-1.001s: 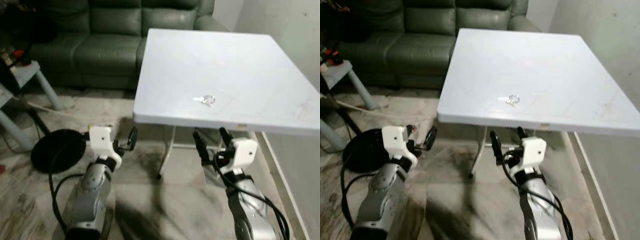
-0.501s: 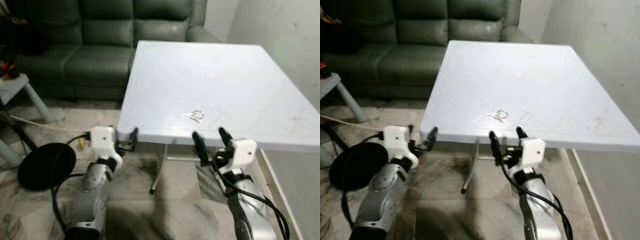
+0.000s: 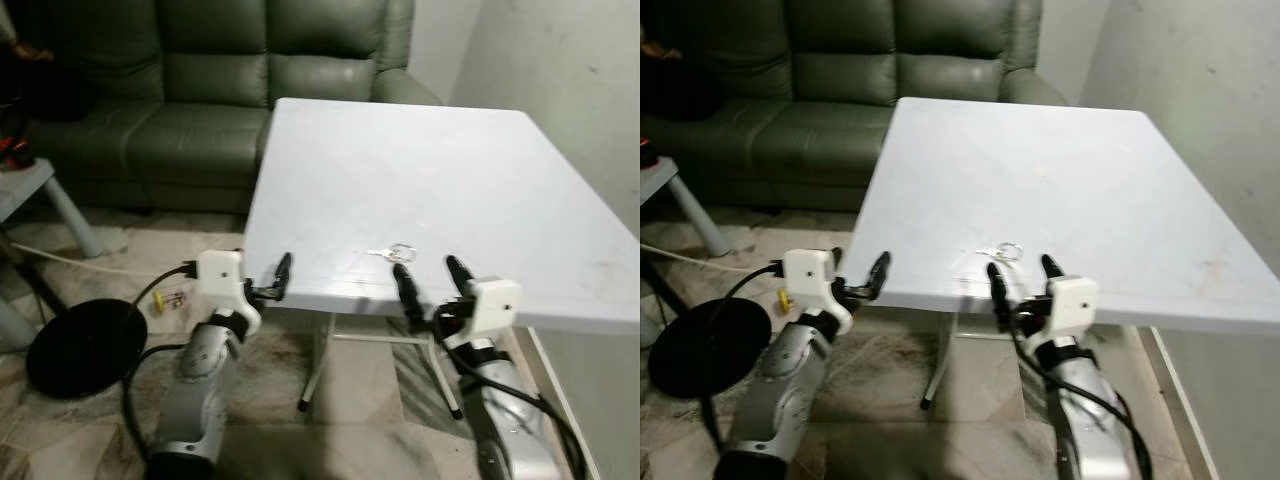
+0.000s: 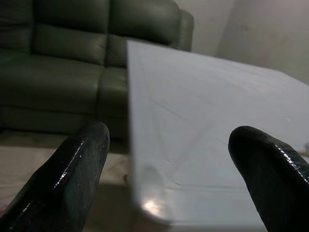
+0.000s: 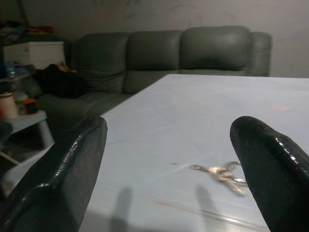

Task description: Hang keys on a hook

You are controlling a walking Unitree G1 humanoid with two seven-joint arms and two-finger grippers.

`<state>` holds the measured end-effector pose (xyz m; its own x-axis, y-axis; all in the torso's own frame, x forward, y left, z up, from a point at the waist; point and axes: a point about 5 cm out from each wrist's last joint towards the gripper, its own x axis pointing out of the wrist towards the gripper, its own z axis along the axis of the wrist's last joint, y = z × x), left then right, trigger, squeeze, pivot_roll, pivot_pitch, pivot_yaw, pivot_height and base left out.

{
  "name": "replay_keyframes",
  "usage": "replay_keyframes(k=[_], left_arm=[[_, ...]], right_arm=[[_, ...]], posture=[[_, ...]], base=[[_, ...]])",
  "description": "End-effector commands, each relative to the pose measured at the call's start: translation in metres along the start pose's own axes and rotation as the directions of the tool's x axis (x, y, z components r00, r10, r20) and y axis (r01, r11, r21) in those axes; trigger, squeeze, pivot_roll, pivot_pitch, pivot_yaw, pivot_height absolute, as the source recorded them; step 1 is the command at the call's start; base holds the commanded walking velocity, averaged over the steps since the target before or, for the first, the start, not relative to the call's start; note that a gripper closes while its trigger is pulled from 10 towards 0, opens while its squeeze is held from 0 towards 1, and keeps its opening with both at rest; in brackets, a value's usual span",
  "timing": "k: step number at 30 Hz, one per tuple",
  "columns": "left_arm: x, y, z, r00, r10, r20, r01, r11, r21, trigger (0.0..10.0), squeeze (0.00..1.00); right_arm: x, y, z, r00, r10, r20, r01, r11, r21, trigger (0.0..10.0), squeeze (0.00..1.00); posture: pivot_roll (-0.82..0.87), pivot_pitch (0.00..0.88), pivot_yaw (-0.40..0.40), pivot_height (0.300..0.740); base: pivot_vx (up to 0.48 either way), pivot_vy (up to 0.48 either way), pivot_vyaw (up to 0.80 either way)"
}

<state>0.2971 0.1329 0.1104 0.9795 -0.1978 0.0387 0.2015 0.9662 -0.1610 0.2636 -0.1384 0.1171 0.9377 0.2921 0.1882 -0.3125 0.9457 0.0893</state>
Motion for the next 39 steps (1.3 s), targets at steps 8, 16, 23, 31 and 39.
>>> replay_keyframes(k=[8,16,23,31,39], left_arm=[[0.001,-0.006,0.0,1.0,0.004,0.005,-0.004,1.0,-0.002,10.0,0.0],[0.001,-0.006,0.0,1.0,0.022,0.001,-0.022,0.999,-0.024,10.0,0.0],[-0.001,-0.01,0.001,1.0,0.022,0.016,-0.022,1.0,0.0,10.0,0.0],[-0.001,-0.016,-0.001,1.0,0.023,0.005,-0.023,1.0,-0.002,10.0,0.0],[-0.002,-0.019,-0.002,1.0,0.019,0.001,-0.019,1.0,0.009,10.0,0.0]], right_arm=[[-0.006,-0.007,0.001,1.0,-0.006,-0.013,0.006,1.0,-0.011,10.0,0.0],[-0.008,-0.008,0.001,1.0,-0.002,-0.02,0.002,1.0,-0.013,10.0,0.0],[-0.009,-0.007,-0.001,0.999,0.005,-0.036,-0.006,1.0,-0.015,10.0,0.0],[-0.01,-0.008,-0.003,0.999,0.008,-0.052,-0.009,1.0,-0.013,10.0,0.0],[-0.008,-0.013,-0.004,0.997,-0.019,-0.08,0.016,0.999,-0.038,10.0,0.0]], posture=[[0.05,0.021,-0.048,0.74],[0.05,0.022,-0.053,0.74],[0.05,0.027,-0.056,0.74],[0.05,0.033,-0.06,0.74],[0.05,0.036,-0.063,0.74]], base=[[0.351,0.112,0.0],[0.48,0.0,0.0],[0.245,0.0,0.0],[0.0,0.0,0.0],[0.0,0.0,0.0]])
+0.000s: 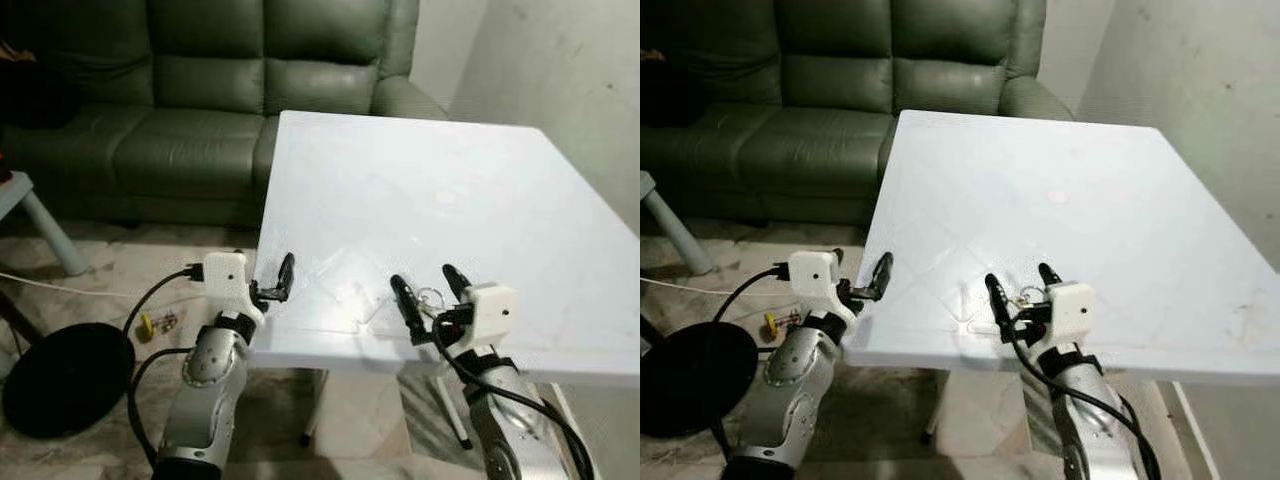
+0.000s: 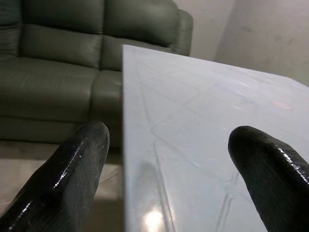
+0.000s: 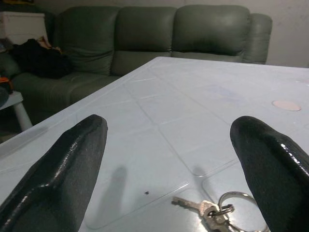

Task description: Hang keys on a hook

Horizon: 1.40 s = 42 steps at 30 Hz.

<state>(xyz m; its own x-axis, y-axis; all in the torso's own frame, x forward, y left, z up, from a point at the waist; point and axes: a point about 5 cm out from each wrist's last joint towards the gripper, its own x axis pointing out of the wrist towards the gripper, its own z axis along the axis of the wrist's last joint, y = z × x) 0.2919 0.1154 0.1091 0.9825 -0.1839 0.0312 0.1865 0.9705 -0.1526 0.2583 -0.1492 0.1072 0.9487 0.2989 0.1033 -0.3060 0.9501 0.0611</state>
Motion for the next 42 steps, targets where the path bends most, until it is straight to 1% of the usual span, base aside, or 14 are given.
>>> replay_keyframes(k=[1,5,6,7,8,9,10,11,13,21,32,42], left_arm=[[-0.0011,-0.0023,0.0021,1.0,0.001,0.01,-0.001,1.0,-0.004,10.0,0.0],[-0.001,-0.0027,0.0021,1.0,0.001,0.008,-0.001,1.0,0.003,10.0,0.0],[-0.0011,-0.0027,0.0022,1.0,0.001,0.006,-0.001,1.0,0.012,10.0,0.0],[-0.0015,-0.0033,0.0028,1.0,-0.011,0.011,0.012,1.0,-0.003,10.0,0.0],[-0.0013,-0.0033,0.0032,1.0,-0.013,0.012,0.013,1.0,0.005,10.0,0.0],[-0.0012,-0.0031,0.0035,1.0,-0.012,0.013,0.012,1.0,0.01,10.0,0.0],[-0.0009,-0.0021,0.0041,1.0,-0.015,0.013,0.015,1.0,0.01,10.0,0.0],[-0.0008,-0.0018,0.0045,1.0,-0.02,0.014,0.02,1.0,0.009,10.0,0.0],[-0.0009,-0.0003,0.0051,1.0,-0.021,0.017,0.021,1.0,0.009,10.0,0.0],[0.0011,0.0006,0.0053,0.999,-0.046,0.003,0.046,0.999,0.021,10.0,0.0],[0.0018,-0.0018,0.0041,0.998,-0.064,-0.005,0.064,0.998,0.026,10.0,0.0],[0.0039,-0.0055,0.0061,0.997,-0.078,0.002,0.078,0.997,0.02,10.0,0.0]], right_arm=[[0.0026,-0.0058,0.0038,0.999,-0.032,0.0,0.032,0.999,-0.014,10.0,0.0],[0.0038,-0.01,0.0039,0.998,-0.067,-0.01,0.067,0.998,-0.006,10.0,0.0],[0.0042,-0.0114,0.0039,0.997,-0.082,-0.014,0.082,0.997,-0.009,10.0,0.0],[0.0054,-0.0132,0.0034,0.994,-0.103,-0.025,0.103,0.995,-0.014,10.0,0.0],[0.0059,-0.0137,0.0038,0.994,-0.106,-0.022,0.106,0.994,-0.022,10.0,0.0],[0.0062,-0.0136,0.0038,0.994,-0.103,-0.023,0.103,0.994,-0.023,10.0,0.0],[0.0069,-0.0116,0.0034,0.997,-0.073,-0.03,0.073,0.997,0.007,10.0,0.0],[0.007,-0.0114,0.0038,0.997,-0.074,-0.029,0.074,0.997,0.009,10.0,0.0],[0.007,-0.0108,0.0046,0.997,-0.079,-0.023,0.079,0.997,-0.002,10.0,0.0],[0.0062,-0.0073,0.0042,0.996,-0.089,-0.023,0.089,0.996,-0.002,10.0,0.0],[0.0064,-0.0115,0.0071,0.993,-0.117,-0.027,0.117,0.993,-0.002,10.0,0.0],[0.0093,-0.0134,0.0089,0.994,-0.109,-0.028,0.109,0.994,-0.01,10.0,0.0]], posture=[[0.05,0.038,-0.063,0.74],[0.05,0.037,-0.065,0.74],[0.05,0.037,-0.065,0.74],[0.05,0.037,-0.065,0.74],[0.05,0.037,-0.068,0.74],[0.05,0.037,-0.068,0.74],[0.05,0.038,-0.07,0.74],[0.05,0.04,-0.07,0.74],[0.05,0.039,-0.068,0.74],[0.04,0.046,-0.062,0.74],[0.04,0.051,-0.067,0.74],[0.04,0.055,-0.067,0.74]], base=[[0.0,0.0,0.0],[0.0,0.0,0.0],[0.0,0.0,0.0],[0.0,0.0,0.0],[0.0,0.0,0.0],[0.0,0.0,0.0],[0.0,0.0,0.0],[0.0,0.0,0.0],[0.0,0.0,0.0],[0.0,0.0,0.0],[0.0,0.0,0.0],[0.0,0.0,0.0]])
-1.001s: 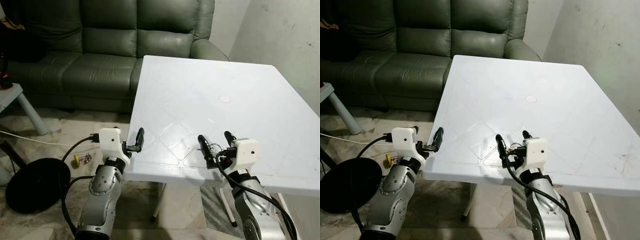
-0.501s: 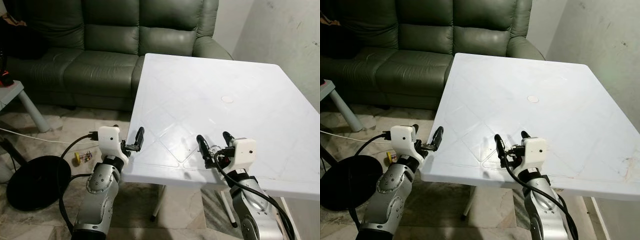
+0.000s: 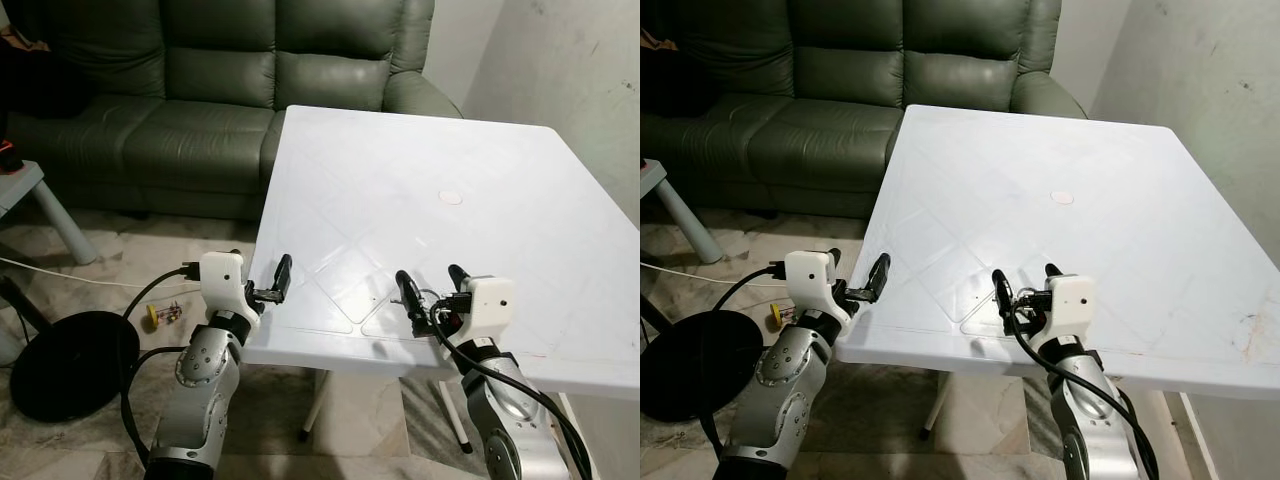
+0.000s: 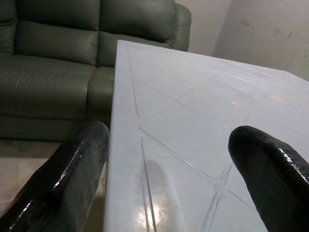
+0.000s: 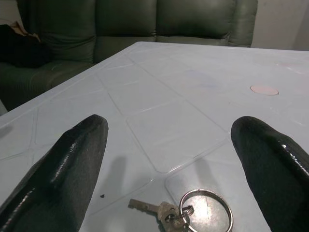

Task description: Hang keys on a hook

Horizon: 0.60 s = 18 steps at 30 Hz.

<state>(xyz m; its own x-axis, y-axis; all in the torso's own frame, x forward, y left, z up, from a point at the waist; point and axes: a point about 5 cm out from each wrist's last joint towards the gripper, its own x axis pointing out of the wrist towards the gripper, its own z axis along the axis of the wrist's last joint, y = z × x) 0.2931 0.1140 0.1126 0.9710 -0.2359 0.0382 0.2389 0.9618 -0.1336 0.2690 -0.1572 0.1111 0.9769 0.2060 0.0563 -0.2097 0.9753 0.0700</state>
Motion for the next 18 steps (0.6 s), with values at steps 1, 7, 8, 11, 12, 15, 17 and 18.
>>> replay_keyframes(k=[1,7,8,11,12,15,17,18], left_arm=[[0.0025,-0.003,0.0026,1.0,-0.021,0.0,0.021,1.0,0.009,10.0,0.0],[0.0044,-0.0005,0.0046,1.0,-0.022,0.003,0.022,1.0,0.008,10.0,0.0],[0.0046,0.0,0.0048,1.0,-0.021,0.003,0.021,1.0,0.009,10.0,0.0],[0.0049,0.0004,0.0039,1.0,-0.02,-0.003,0.02,1.0,0.004,10.0,0.0],[0.0047,0.0001,0.0038,1.0,-0.021,-0.003,0.021,1.0,0.004,10.0,0.0],[0.0035,-0.0018,0.0025,1.0,-0.027,-0.006,0.027,1.0,0.009,10.0,0.0],[0.0028,-0.0016,0.0021,1.0,-0.03,-0.009,0.03,0.999,0.011,10.0,0.0],[0.0026,-0.0021,0.0018,0.999,-0.031,-0.011,0.031,0.999,0.013,10.0,0.0]], right_arm=[[0.0009,-0.0028,0.0049,1.0,-0.01,0.012,0.01,1.0,-0.009,10.0,0.0],[0.0002,-0.0025,0.0024,1.0,-0.013,0.0,0.013,1.0,-0.01,10.0,0.0],[0.0003,-0.0019,0.0028,1.0,-0.012,0.001,0.012,1.0,-0.01,10.0,0.0],[0.0006,-0.0002,0.006,1.0,-0.004,0.007,0.004,1.0,-0.007,10.0,0.0],[0.0007,-0.0003,0.0064,1.0,-0.004,0.008,0.004,1.0,-0.008,10.0,0.0],[0.0012,-0.0013,0.0085,1.0,-0.008,0.012,0.008,1.0,-0.01,10.0,0.0],[0.0016,-0.0006,0.0096,1.0,-0.012,0.013,0.012,1.0,-0.009,10.0,0.0],[0.0014,-0.0011,0.0096,1.0,-0.02,0.011,0.02,1.0,-0.001,10.0,0.0]], posture=[[0.03,0.057,-0.066,0.74],[0.03,0.054,-0.074,0.74],[0.03,0.054,-0.074,0.74],[0.03,0.056,-0.079,0.74],[0.03,0.055,-0.079,0.74],[0.03,0.054,-0.081,0.74],[0.03,0.057,-0.076,0.74],[0.03,0.064,-0.077,0.74]], base=[[0.0,0.0,0.0],[0.0,0.0,0.0],[0.0,0.0,0.0],[0.0,0.0,0.0],[0.0,0.0,0.0],[0.0,0.0,0.0],[0.0,0.0,0.0],[0.0,0.0,0.0]])
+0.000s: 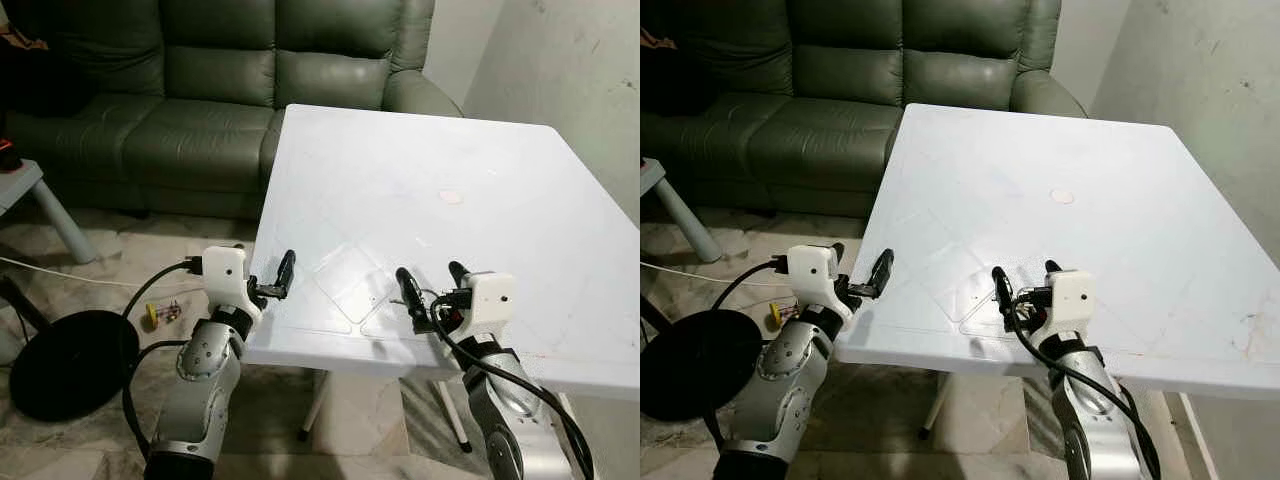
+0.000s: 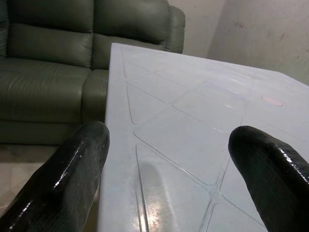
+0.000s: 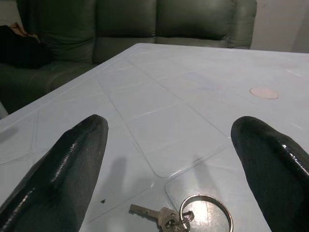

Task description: Hang keys on a hook

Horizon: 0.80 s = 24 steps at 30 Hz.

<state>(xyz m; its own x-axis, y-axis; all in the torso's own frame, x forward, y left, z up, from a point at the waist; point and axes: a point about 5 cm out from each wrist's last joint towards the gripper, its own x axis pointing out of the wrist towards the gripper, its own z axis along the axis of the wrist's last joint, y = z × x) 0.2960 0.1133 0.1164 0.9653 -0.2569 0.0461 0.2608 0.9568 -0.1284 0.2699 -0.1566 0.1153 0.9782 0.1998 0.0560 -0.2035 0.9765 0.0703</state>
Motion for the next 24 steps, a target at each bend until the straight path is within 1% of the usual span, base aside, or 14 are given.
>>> replay_keyframes(k=[1,3,6,9,11,15,16,17,20,23,24], left_arm=[[-0.001,-0.002,-0.002,1.0,-0.01,-0.019,0.01,1.0,0.014,10.0,0.0],[-0.001,-0.003,-0.002,1.0,-0.013,-0.021,0.013,1.0,0.016,10.0,0.0],[-0.001,-0.003,-0.003,0.999,-0.024,-0.027,0.025,0.999,0.04,10.0,0.0],[-0.001,-0.004,-0.002,0.999,-0.03,-0.027,0.031,0.999,0.041,10.0,0.0],[-0.002,-0.007,-0.002,0.999,-0.047,-0.027,0.048,0.997,0.061,10.0,0.0],[-0.004,-0.012,-0.002,0.997,-0.074,-0.028,0.076,0.995,0.071,10.0,0.0],[-0.004,-0.015,-0.003,0.996,-0.086,-0.03,0.087,0.994,0.069,10.0,0.0],[-0.004,-0.015,-0.003,0.996,-0.086,-0.03,0.087,0.994,0.069,10.0,0.0],[-0.006,-0.025,-0.005,0.992,-0.123,-0.041,0.126,0.989,0.074,10.0,0.0],[-0.007,-0.027,-0.005,0.99,-0.133,-0.043,0.136,0.988,0.077,10.0,0.0],[-0.007,-0.029,-0.005,0.989,-0.14,-0.042,0.143,0.987,0.075,10.0,0.0]], right_arm=[[0.0,-0.002,0.006,1.0,-0.021,0.009,0.021,1.0,0.01,10.0,0.0],[0.0,-0.003,0.005,0.999,-0.031,0.005,0.031,0.999,0.012,10.0,0.0],[0.001,-0.002,0.005,0.999,-0.034,-0.004,0.034,0.999,0.01,10.0,0.0],[0.001,-0.003,0.004,0.999,-0.045,-0.012,0.045,0.999,0.011,10.0,0.0],[0.003,-0.003,0.004,0.996,-0.074,-0.044,0.075,0.997,0.027,10.0,0.0],[0.005,-0.001,0.004,0.995,-0.08,-0.055,0.082,0.996,0.039,10.0,0.0],[0.009,0.001,0.004,0.995,-0.075,-0.058,0.078,0.996,0.05,10.0,0.0],[0.009,0.001,0.004,0.995,-0.075,-0.058,0.078,0.996,0.05,10.0,0.0],[0.022,0.007,0.003,0.995,-0.067,-0.069,0.069,0.997,0.024,10.0,0.0],[0.026,0.009,0.004,0.997,-0.052,-0.065,0.053,0.998,0.023,10.0,0.0],[0.031,0.01,0.006,0.997,-0.045,-0.063,0.047,0.999,0.017,10.0,0.0]], posture=[[0.03,0.064,-0.077,0.74],[0.04,0.065,-0.078,0.74],[0.04,0.068,-0.078,0.74],[0.04,0.068,-0.079,0.74],[0.05,0.07,-0.079,0.74],[0.05,0.07,-0.079,0.74],[0.05,0.07,-0.074,0.74],[0.05,0.07,-0.074,0.74],[0.05,0.07,-0.074,0.74],[0.05,0.068,-0.074,0.74],[0.05,0.067,-0.074,0.74]], base=[[0.0,0.0,0.0],[0.0,0.0,0.0],[0.0,0.0,0.0],[0.0,0.0,0.0],[0.0,0.0,0.0],[0.0,0.0,0.0],[0.0,0.0,0.0],[0.0,0.0,0.0],[0.0,0.0,0.0],[0.0,0.0,0.0],[0.0,0.0,0.0]])
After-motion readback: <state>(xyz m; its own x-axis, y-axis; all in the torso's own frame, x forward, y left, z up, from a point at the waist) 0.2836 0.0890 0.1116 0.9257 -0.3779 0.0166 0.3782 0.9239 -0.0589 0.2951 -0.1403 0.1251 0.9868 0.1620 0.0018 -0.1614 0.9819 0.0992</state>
